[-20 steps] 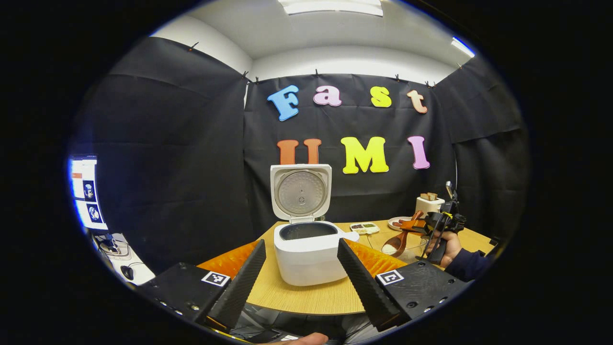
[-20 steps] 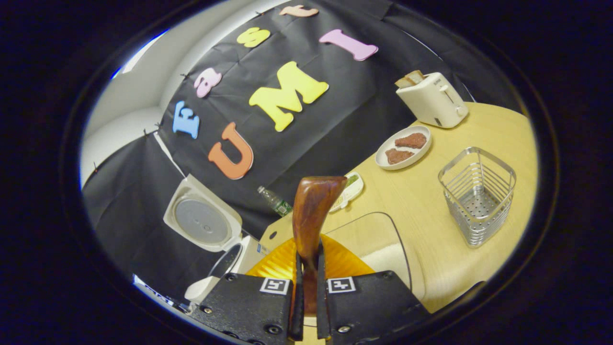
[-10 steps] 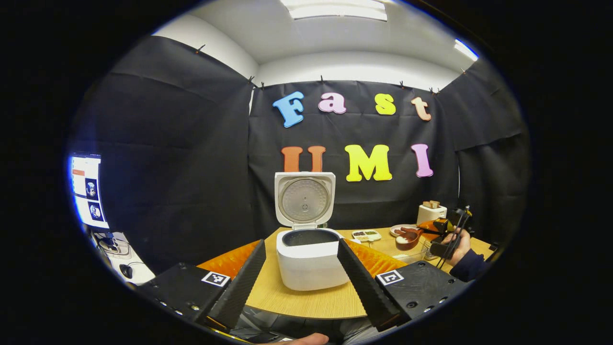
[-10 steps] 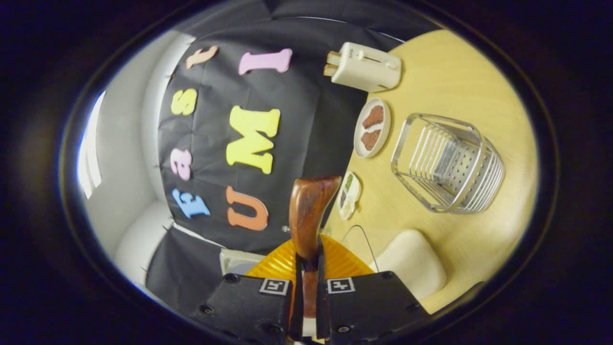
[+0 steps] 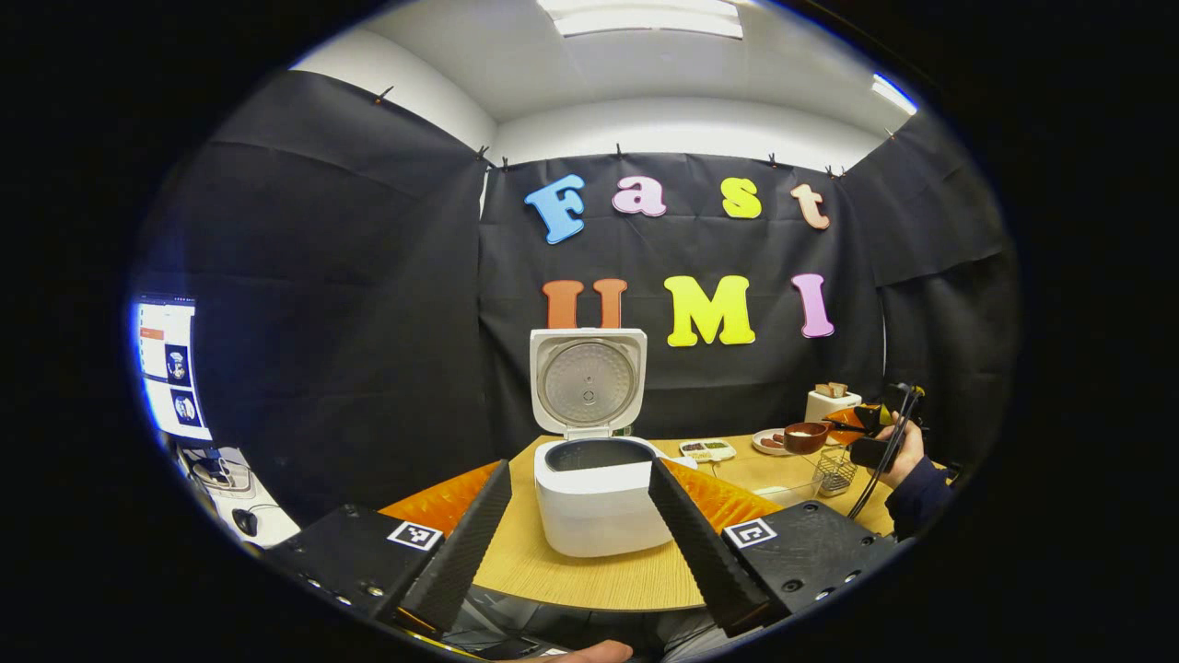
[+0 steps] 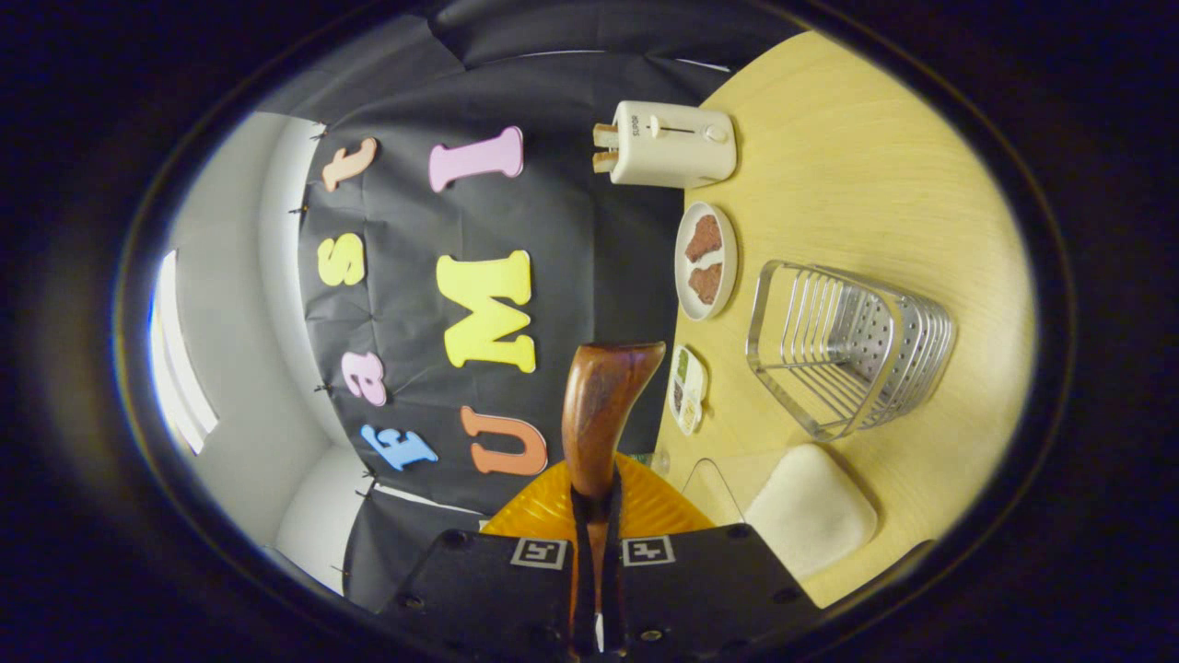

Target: Close the left gripper, press the button to open the rice cooker; take a wooden spoon from the chopstick holder with the right hand, scoop a spoonful of rice and pour it into the rice cooker, then put the wooden spoon back into the chopstick holder.

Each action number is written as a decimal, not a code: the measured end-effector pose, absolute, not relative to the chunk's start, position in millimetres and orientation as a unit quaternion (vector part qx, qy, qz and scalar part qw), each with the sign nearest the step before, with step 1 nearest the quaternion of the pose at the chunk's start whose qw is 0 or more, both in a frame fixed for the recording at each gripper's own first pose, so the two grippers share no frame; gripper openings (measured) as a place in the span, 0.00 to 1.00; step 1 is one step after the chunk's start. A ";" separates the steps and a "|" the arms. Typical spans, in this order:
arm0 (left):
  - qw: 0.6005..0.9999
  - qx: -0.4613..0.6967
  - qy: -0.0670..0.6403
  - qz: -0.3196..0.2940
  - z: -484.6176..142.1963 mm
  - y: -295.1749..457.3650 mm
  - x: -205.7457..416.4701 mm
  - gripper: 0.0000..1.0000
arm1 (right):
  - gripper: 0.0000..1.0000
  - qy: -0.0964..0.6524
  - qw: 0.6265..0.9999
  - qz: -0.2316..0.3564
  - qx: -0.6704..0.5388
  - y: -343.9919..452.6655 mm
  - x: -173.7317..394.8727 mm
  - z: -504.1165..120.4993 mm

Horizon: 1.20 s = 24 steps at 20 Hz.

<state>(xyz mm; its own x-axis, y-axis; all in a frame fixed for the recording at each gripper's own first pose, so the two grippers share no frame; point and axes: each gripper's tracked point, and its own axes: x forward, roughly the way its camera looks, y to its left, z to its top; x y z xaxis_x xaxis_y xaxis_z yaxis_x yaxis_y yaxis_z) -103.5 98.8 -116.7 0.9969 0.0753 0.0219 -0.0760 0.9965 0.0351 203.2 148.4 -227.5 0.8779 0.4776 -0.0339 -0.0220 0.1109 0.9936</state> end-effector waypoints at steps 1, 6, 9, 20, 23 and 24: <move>0.999 0.020 -0.011 0.033 -115.9 97.5 -105.2 0.95 | 0.08 0.177 0.722 0.176 0.645 151.7 202.5 -225.3; 0.999 0.028 -0.019 0.025 -111.9 97.6 -108.4 0.95 | 0.08 0.183 0.725 0.198 0.634 190.1 203.5 -196.9; 0.999 0.016 -0.023 0.019 -111.1 99.8 -116.3 0.95 | 0.08 0.180 0.730 0.211 0.625 212.7 210.1 -171.5; 0.999 0.009 -0.027 0.042 -112.2 136.3 -132.7 0.95 | 0.07 0.176 0.792 0.262 0.523 327.6 211.5 -117.0; 0.999 0.003 -0.025 0.041 -118.1 141.4 -138.2 0.95 | 0.08 0.188 0.798 0.272 0.503 366.9 213.4 -116.6; 0.999 0.002 -0.019 0.042 -121.9 144.0 -139.6 0.95 | 0.08 0.191 0.807 0.274 0.486 379.3 214.3 -118.4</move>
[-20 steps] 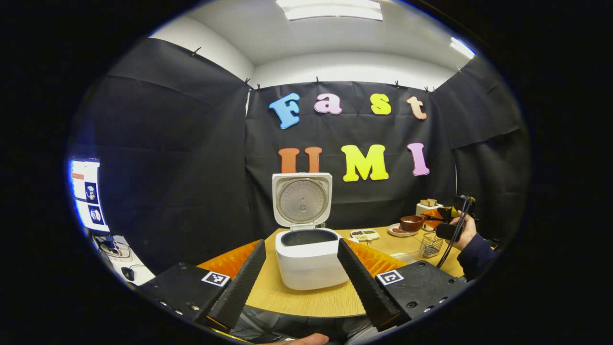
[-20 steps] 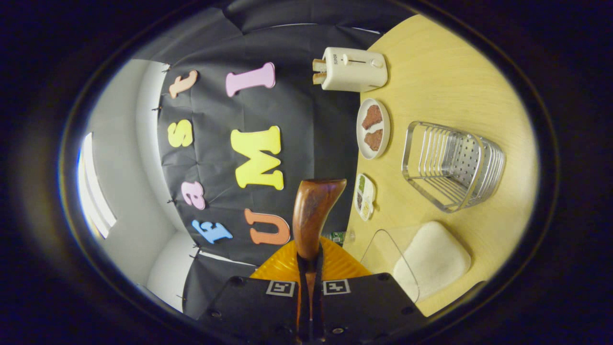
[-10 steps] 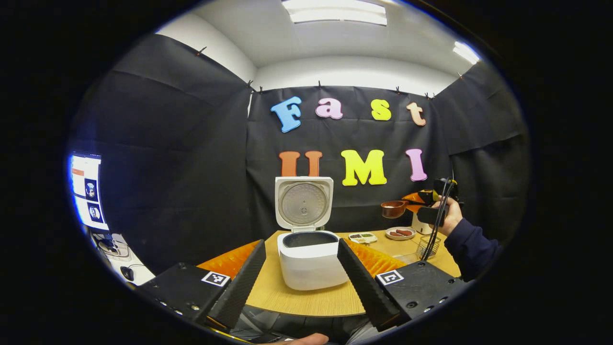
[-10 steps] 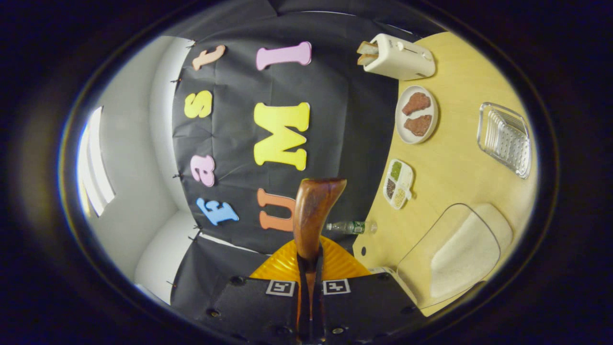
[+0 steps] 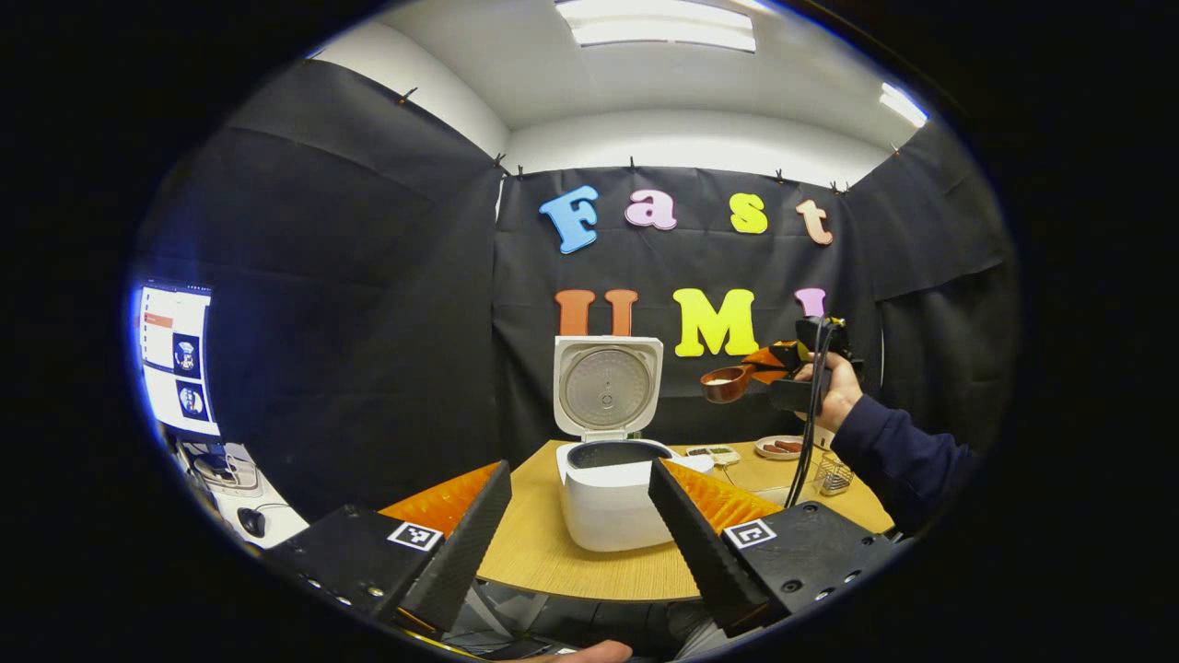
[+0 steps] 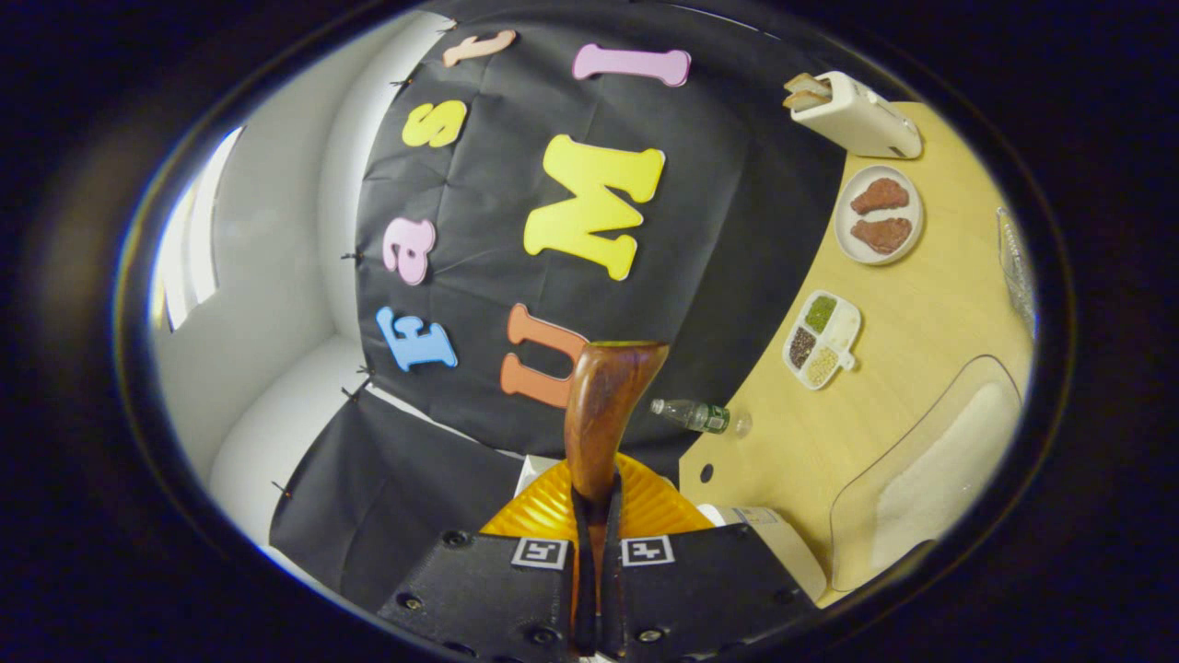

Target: Close the left gripper, press the button to open the rice cooker; take a wooden spoon from the chopstick holder with the right hand, scoop a spoonful of rice and pour it into the rice cooker, then put the wooden spoon back into the chopstick holder.

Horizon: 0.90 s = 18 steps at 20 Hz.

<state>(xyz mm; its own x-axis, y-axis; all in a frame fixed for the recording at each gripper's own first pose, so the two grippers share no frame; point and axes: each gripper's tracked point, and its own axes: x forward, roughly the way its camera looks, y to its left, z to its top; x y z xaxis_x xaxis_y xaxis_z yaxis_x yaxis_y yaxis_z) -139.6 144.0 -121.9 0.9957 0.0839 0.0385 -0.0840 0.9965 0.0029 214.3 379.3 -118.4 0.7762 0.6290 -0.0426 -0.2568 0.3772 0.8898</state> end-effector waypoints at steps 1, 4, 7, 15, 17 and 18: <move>0.999 0.002 -0.016 0.046 -123.7 147.9 -141.5 0.95 | 0.07 0.192 0.818 0.278 0.465 392.3 213.1 -119.6; 0.999 0.002 -0.022 0.050 -121.2 156.2 -145.6 0.95 | 0.07 0.193 0.847 0.289 0.402 430.0 208.4 -122.9; 0.998 0.003 -0.022 0.056 -125.4 166.1 -148.3 0.95 | 0.08 0.185 0.872 0.301 0.338 463.6 203.9 -116.5; 0.998 -0.005 -0.023 0.065 -132.3 185.3 -157.2 0.95 | 0.08 0.124 0.936 0.292 0.155 520.2 202.4 -123.0; 0.998 -0.001 -0.028 0.058 -130.9 181.9 -158.2 0.94 | 0.08 0.117 0.939 0.304 0.108 536.5 191.5 -131.2; 0.998 0.000 -0.029 0.055 -130.8 180.0 -157.5 0.94 | 0.05 0.107 0.943 0.304 0.084 542.5 186.5 -132.6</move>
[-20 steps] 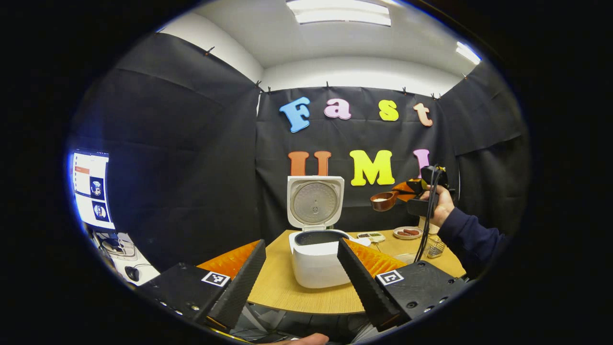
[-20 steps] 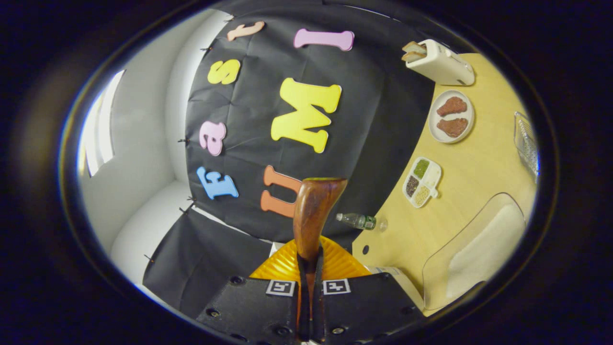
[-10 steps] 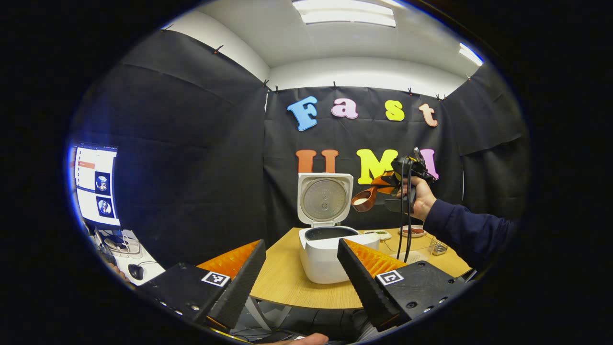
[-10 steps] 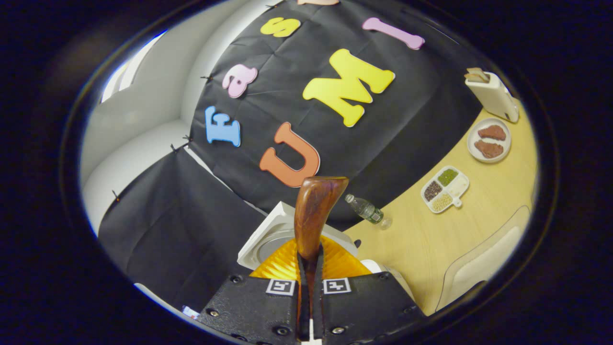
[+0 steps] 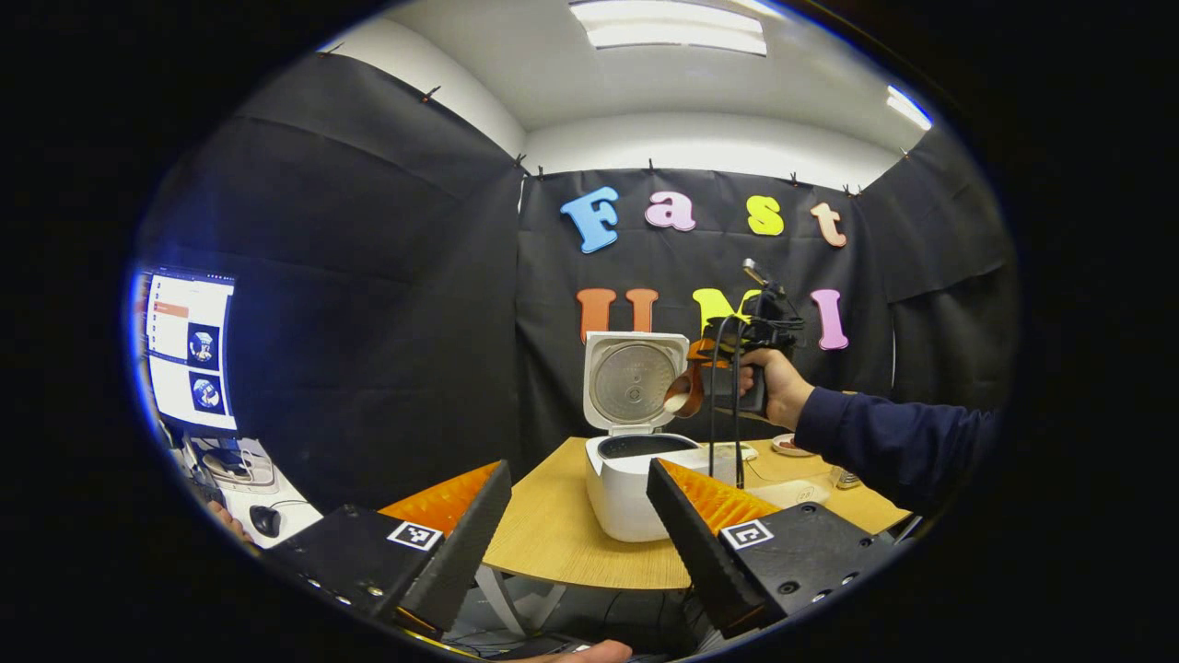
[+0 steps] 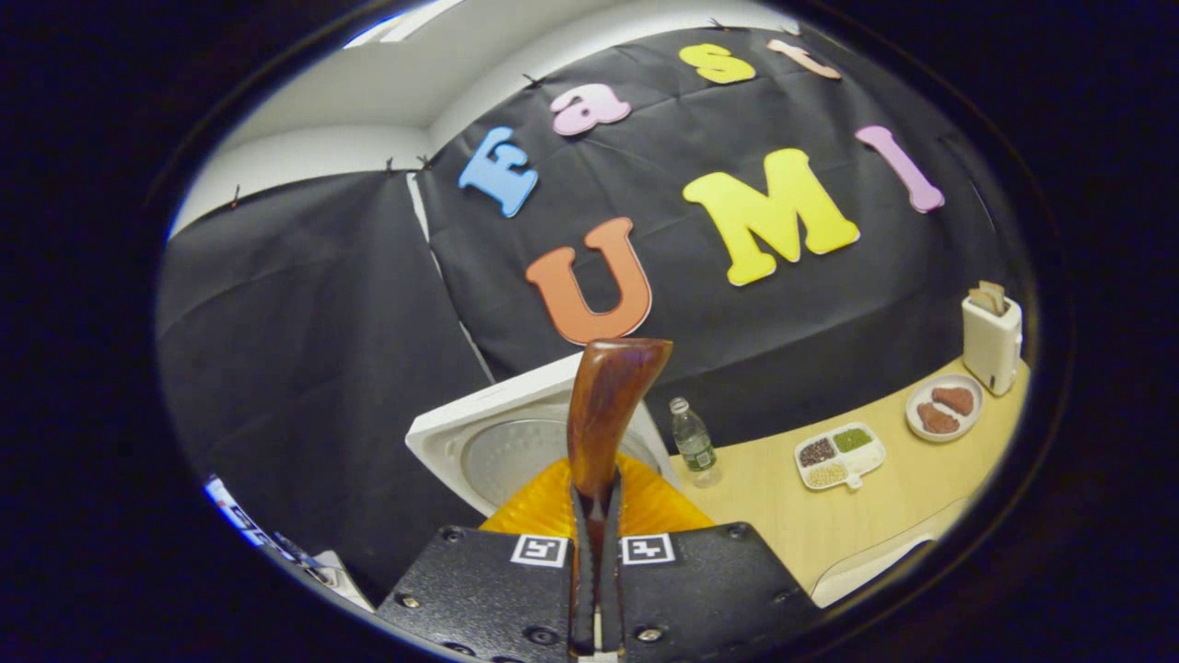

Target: Close the left gripper, press the button to open the rice cooker; take a wooden spoon from the chopstick holder with the right hand, scoop a spoonful of rice and pour it into the rice cooker, then put the wooden spoon back into the chopstick holder.

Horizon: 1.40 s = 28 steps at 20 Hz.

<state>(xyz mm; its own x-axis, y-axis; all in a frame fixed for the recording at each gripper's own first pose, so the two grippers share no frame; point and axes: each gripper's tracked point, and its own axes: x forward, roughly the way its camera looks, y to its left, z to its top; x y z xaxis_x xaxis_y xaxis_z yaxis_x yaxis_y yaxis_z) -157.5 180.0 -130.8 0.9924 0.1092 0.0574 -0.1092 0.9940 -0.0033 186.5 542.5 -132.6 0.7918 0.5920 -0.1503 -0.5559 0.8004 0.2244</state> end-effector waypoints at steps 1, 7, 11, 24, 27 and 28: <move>0.998 -0.001 -0.027 0.052 -132.3 178.2 -157.4 0.94 | 0.08 0.097 0.944 0.310 0.062 548.5 180.3 -133.4; 0.999 0.005 -0.020 0.047 -139.4 175.5 -156.2 0.95 | 0.08 0.050 0.942 0.326 -0.061 577.2 155.6 -148.0; 0.999 0.000 -0.023 0.047 -139.7 178.4 -156.8 0.94 | 0.08 -0.005 0.934 0.319 -0.159 584.0 151.0 -150.1; 0.999 -0.005 -0.011 0.050 -146.3 163.4 -142.9 0.95 | 0.08 -0.058 0.928 0.278 -0.242 539.7 146.7 -136.1; 0.999 0.001 -0.015 0.036 -139.8 145.2 -138.3 0.94 | 0.08 -0.052 0.936 0.260 -0.230 506.3 160.1 -122.9; 0.999 0.008 -0.014 0.034 -139.2 140.8 -136.8 0.95 | 0.08 -0.053 0.938 0.253 -0.229 492.5 163.2 -115.8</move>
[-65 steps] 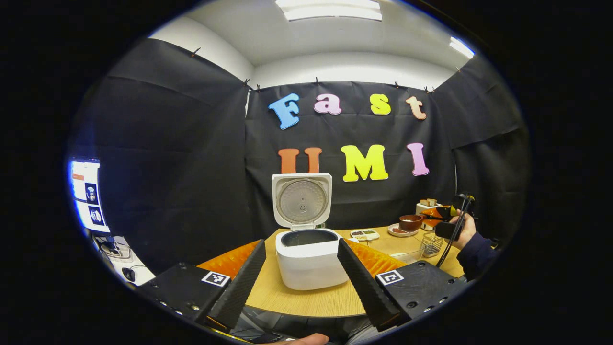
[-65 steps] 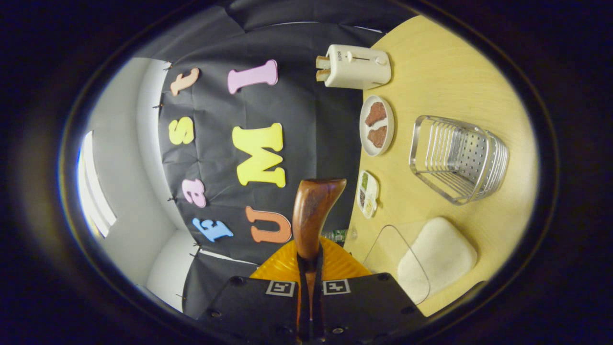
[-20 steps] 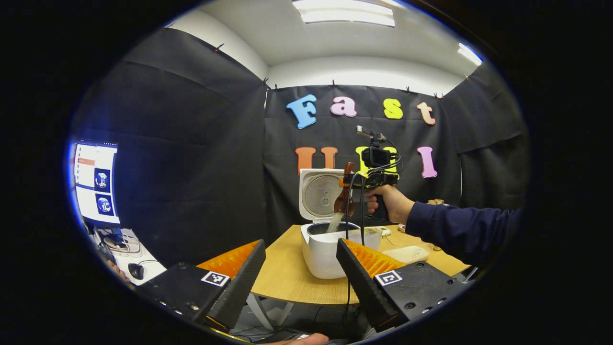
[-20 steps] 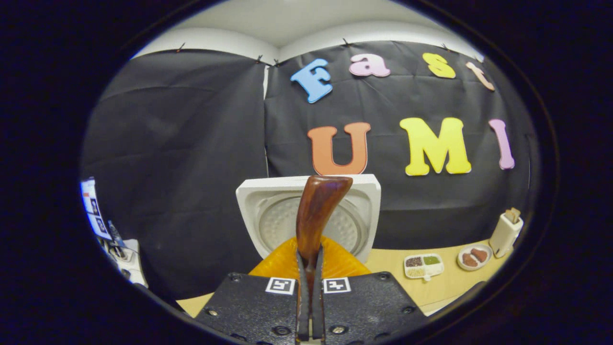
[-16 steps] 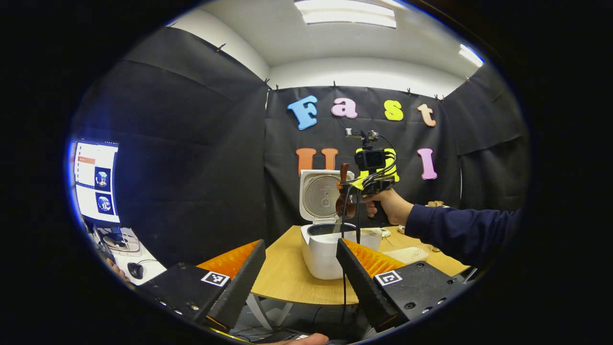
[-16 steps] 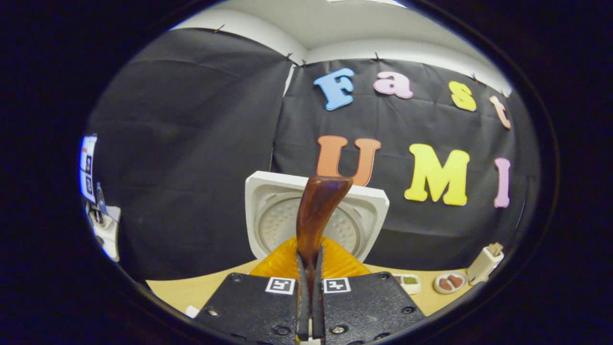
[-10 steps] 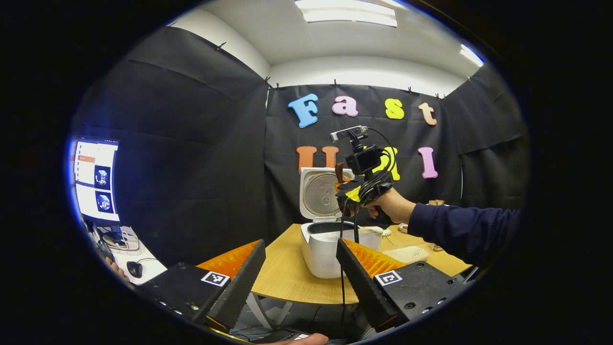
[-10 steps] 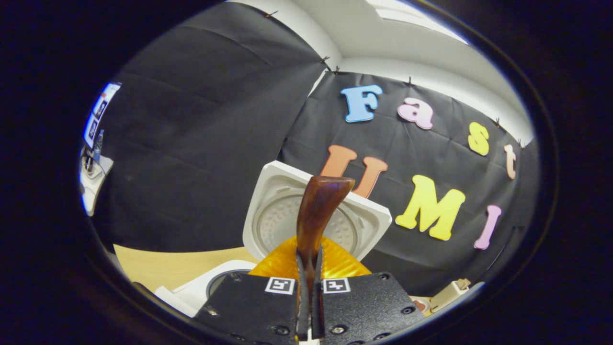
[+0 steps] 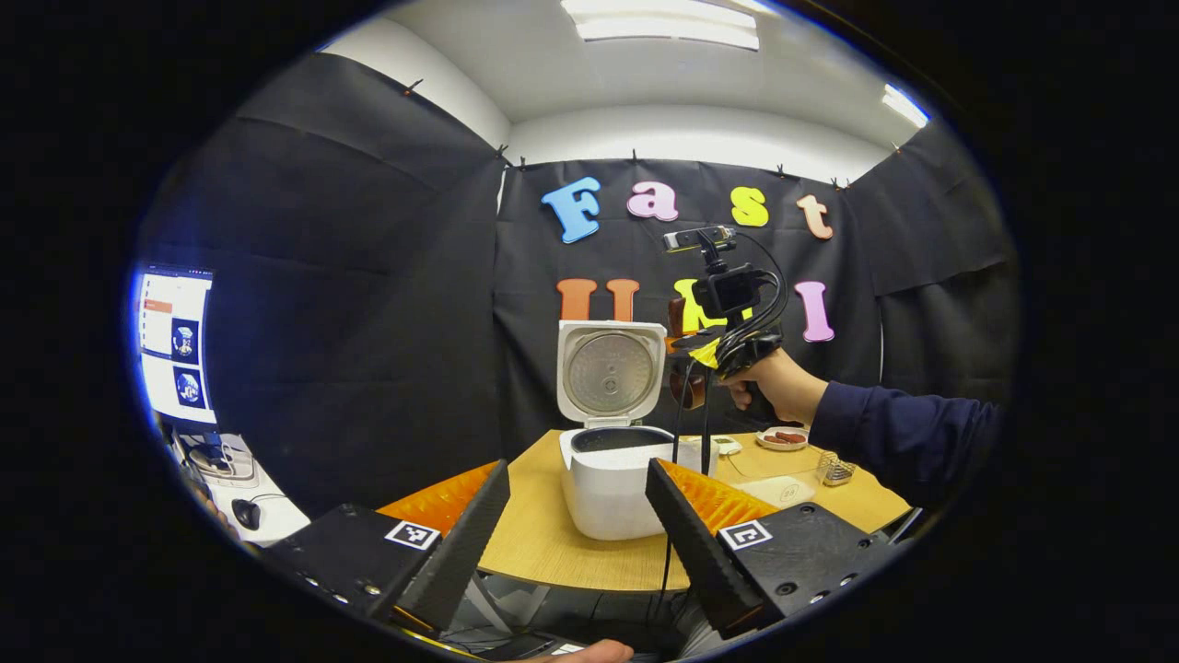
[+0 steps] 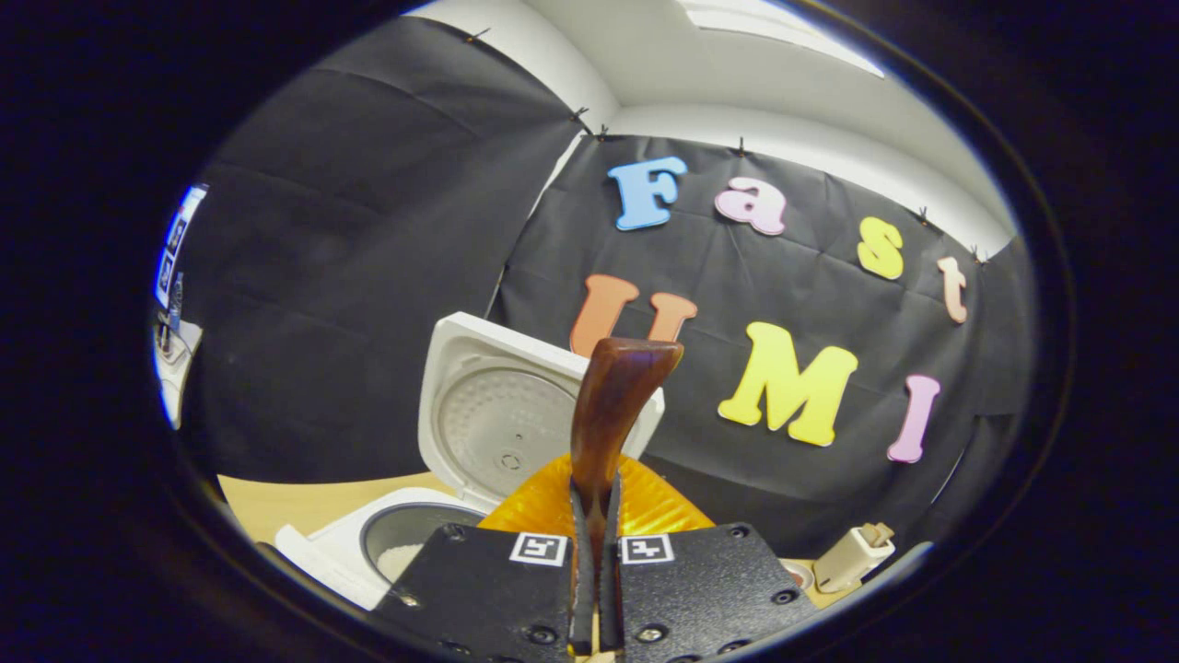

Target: Close the left gripper, press the button to open the rice cooker; take a wooden spoon from the chopstick holder with the right hand, scoop a spoonful of rice and pour it into the rice cooker, then put the wooden spoon back into the chopstick holder.

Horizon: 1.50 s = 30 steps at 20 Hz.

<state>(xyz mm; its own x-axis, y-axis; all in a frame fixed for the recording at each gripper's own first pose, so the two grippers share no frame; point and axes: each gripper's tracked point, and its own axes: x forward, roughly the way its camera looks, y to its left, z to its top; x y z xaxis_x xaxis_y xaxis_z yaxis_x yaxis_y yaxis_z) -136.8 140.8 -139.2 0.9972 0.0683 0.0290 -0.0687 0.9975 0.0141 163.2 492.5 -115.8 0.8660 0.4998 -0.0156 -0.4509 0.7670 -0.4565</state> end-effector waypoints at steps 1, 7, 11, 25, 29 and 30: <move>0.999 0.013 -0.014 0.036 -138.1 137.3 -135.4 0.95 | 0.08 -0.055 0.941 0.245 -0.226 478.3 165.6 -110.3; 0.999 0.018 -0.022 0.015 -122.9 96.4 -125.3 0.95 | 0.08 -0.059 0.954 0.211 -0.205 389.0 177.8 -79.2; 0.999 0.024 -0.030 0.007 -112.2 70.4 -119.2 0.95 | 0.08 -0.060 0.960 0.192 -0.196 329.0 179.5 -66.5; 0.999 0.021 -0.017 0.020 -96.5 44.9 -61.9 0.95 | 0.10 -0.050 0.984 0.139 -0.103 148.3 150.0 -54.1; 0.999 0.010 -0.016 0.037 -101.5 42.9 -38.2 0.95 | 0.11 -0.043 0.986 0.132 -0.088 124.0 152.0 -74.0; 0.999 0.006 -0.017 0.039 -101.5 42.4 -33.4 0.95 | 0.12 -0.037 0.987 0.132 -0.087 118.3 152.7 -81.2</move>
